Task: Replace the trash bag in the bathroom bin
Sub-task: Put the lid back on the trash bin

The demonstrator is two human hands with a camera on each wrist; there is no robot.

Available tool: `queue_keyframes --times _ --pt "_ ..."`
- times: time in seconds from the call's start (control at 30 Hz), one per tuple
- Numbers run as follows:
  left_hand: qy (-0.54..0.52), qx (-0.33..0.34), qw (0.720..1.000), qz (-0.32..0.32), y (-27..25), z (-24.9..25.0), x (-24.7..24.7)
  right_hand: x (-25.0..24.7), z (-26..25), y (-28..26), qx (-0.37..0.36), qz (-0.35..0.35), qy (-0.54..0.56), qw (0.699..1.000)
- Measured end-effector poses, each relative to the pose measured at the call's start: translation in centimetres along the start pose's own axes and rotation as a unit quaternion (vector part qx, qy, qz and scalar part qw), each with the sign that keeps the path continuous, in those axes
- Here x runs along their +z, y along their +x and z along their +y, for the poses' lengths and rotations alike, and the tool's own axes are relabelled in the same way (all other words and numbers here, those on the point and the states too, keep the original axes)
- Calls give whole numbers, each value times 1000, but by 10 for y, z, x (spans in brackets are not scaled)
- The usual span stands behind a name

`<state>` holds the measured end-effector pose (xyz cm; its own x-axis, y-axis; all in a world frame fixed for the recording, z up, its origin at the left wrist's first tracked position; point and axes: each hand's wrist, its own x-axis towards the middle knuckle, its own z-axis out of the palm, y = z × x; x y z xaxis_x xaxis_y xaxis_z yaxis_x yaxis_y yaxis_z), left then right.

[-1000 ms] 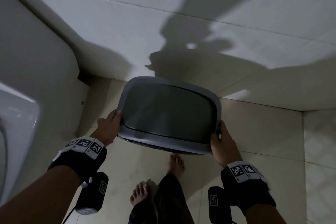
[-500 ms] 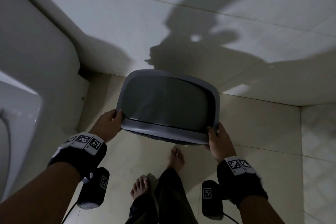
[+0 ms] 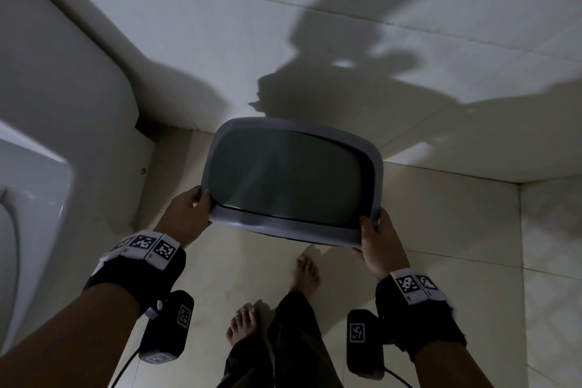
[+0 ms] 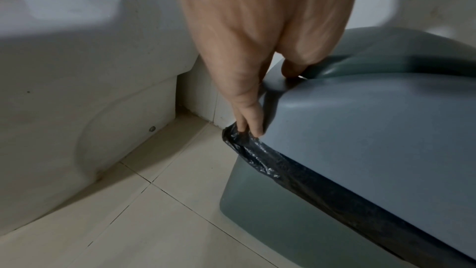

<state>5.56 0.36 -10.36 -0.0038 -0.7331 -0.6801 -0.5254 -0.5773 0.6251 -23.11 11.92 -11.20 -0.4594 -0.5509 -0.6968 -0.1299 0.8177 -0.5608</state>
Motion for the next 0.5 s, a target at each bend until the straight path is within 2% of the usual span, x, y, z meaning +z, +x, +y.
queue_keyframes --times 0.27,0.4,0.5 --pt "54 36 998 18 19 -27 4 5 12 11 -26 16 -4 1000" --pt "72 31 997 16 16 -18 3 7 13 11 -23 20 -15 999" --pt "90 22 995 21 11 -8 3 -2 -1 6 -64 48 -29 996"
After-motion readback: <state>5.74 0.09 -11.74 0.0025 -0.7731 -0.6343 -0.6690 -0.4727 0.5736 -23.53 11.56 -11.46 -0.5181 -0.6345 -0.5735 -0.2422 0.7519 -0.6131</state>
